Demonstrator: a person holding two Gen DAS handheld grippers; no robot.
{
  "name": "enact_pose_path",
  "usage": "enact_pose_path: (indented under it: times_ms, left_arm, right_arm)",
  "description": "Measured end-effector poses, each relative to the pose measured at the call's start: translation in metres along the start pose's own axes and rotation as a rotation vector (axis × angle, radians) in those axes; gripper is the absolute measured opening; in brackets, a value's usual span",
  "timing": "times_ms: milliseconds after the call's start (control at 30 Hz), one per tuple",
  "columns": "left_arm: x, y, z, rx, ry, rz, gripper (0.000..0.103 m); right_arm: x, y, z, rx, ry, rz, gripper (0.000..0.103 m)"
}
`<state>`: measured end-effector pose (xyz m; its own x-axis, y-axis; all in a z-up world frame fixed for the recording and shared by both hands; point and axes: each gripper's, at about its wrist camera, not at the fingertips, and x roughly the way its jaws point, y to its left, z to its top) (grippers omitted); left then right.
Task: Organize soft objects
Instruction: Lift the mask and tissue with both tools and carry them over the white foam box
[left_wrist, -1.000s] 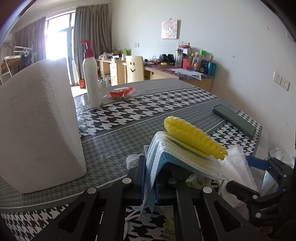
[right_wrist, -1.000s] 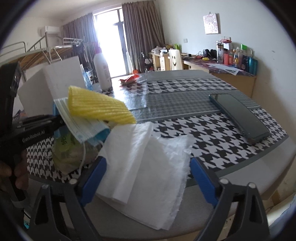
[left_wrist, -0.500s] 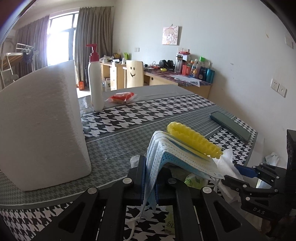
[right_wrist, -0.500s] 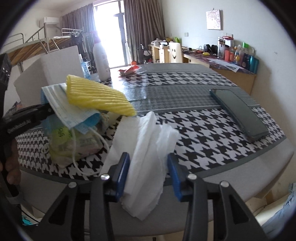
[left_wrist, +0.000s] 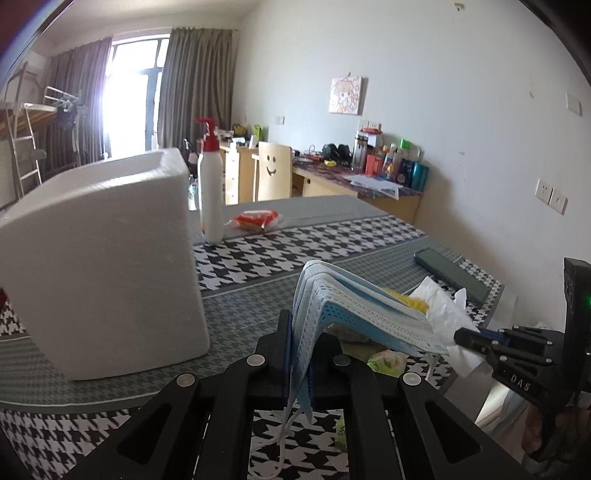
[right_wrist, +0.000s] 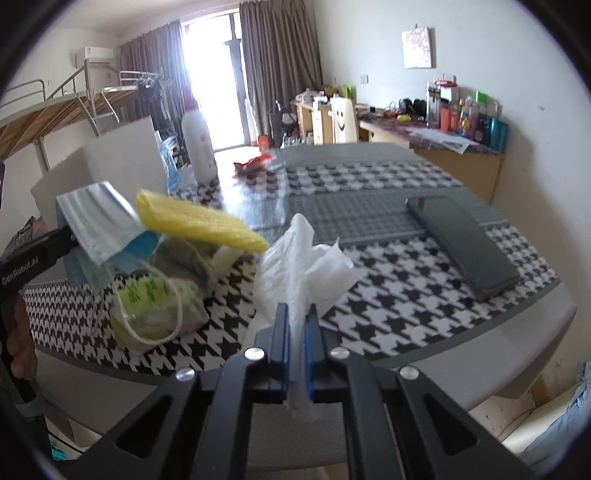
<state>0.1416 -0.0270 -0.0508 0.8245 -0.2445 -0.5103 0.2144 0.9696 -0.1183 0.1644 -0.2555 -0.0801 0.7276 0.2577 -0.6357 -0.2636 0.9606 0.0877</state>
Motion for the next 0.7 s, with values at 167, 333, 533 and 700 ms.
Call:
enact_pose_path:
  times_ms: [167, 333, 533, 700]
  left_arm:
    - [-0.019, 0.002, 0.001, 0.002, -0.040, 0.010, 0.007]
    - [-0.035, 0.003, 0.001, 0.010, -0.067, 0.021, 0.007]
    - [-0.047, 0.003, 0.007, 0.014, -0.095, 0.034, 0.007]
    - [-0.055, 0.005, 0.015, 0.016, -0.109, 0.040, 0.007]
  right_arm:
    - [-0.013, 0.007, 0.007, -0.004, -0.048, 0.002, 0.009]
    - [-0.026, 0.016, 0.013, -0.020, -0.094, 0.014, 0.009]
    - [-0.041, 0.020, 0.018, -0.017, -0.137, 0.024, 0.009]
    - [-0.052, 0.026, 0.024, -0.026, -0.166, 0.036, 0.009]
